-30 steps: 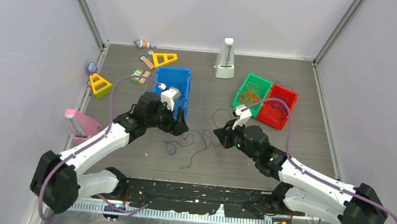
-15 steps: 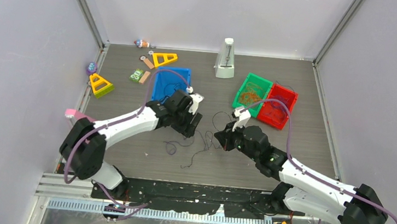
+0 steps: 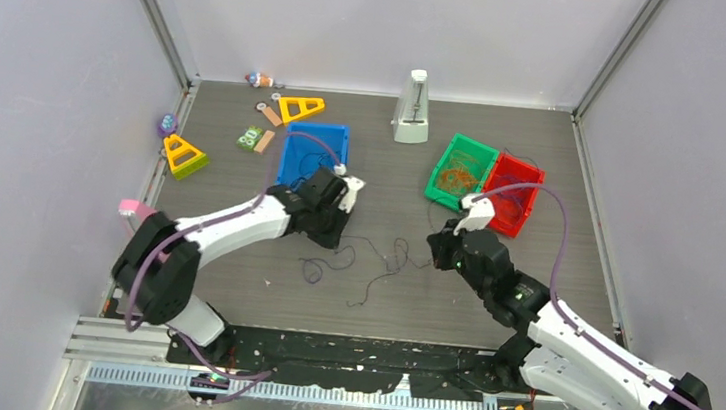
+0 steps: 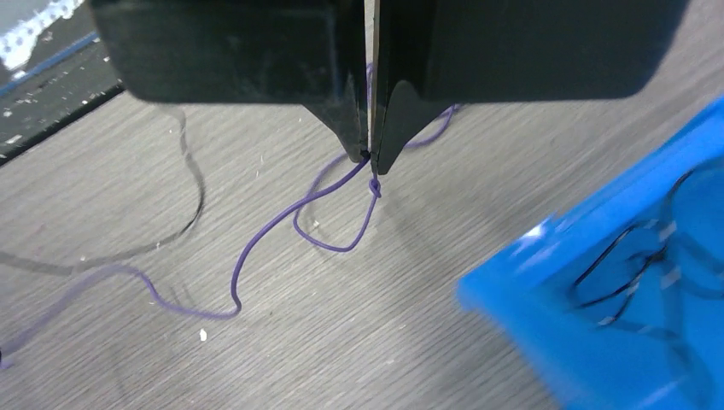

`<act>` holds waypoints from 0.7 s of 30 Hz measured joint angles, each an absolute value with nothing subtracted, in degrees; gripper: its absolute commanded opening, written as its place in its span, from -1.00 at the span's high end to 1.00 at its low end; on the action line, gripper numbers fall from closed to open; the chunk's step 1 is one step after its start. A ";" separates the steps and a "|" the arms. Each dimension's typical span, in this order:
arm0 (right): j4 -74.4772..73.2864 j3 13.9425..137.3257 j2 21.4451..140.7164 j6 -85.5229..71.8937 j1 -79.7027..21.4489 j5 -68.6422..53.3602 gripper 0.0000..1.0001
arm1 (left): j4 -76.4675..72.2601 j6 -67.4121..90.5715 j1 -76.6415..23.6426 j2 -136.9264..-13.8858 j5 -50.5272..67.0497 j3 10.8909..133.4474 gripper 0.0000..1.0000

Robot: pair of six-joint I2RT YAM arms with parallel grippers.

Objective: Untangle the cables
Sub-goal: Untie the cable.

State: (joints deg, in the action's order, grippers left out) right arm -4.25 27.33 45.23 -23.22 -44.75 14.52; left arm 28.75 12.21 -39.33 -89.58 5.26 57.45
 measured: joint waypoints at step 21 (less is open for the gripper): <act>-18.65 30.30 39.77 -29.58 -24.16 11.44 0.89 | 21.82 23.53 -23.70 -41.41 -3.38 47.05 1.00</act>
State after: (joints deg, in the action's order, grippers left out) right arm -18.65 30.30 39.77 -29.58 -24.16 11.44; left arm 21.82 23.53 -23.70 -41.41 -3.38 47.05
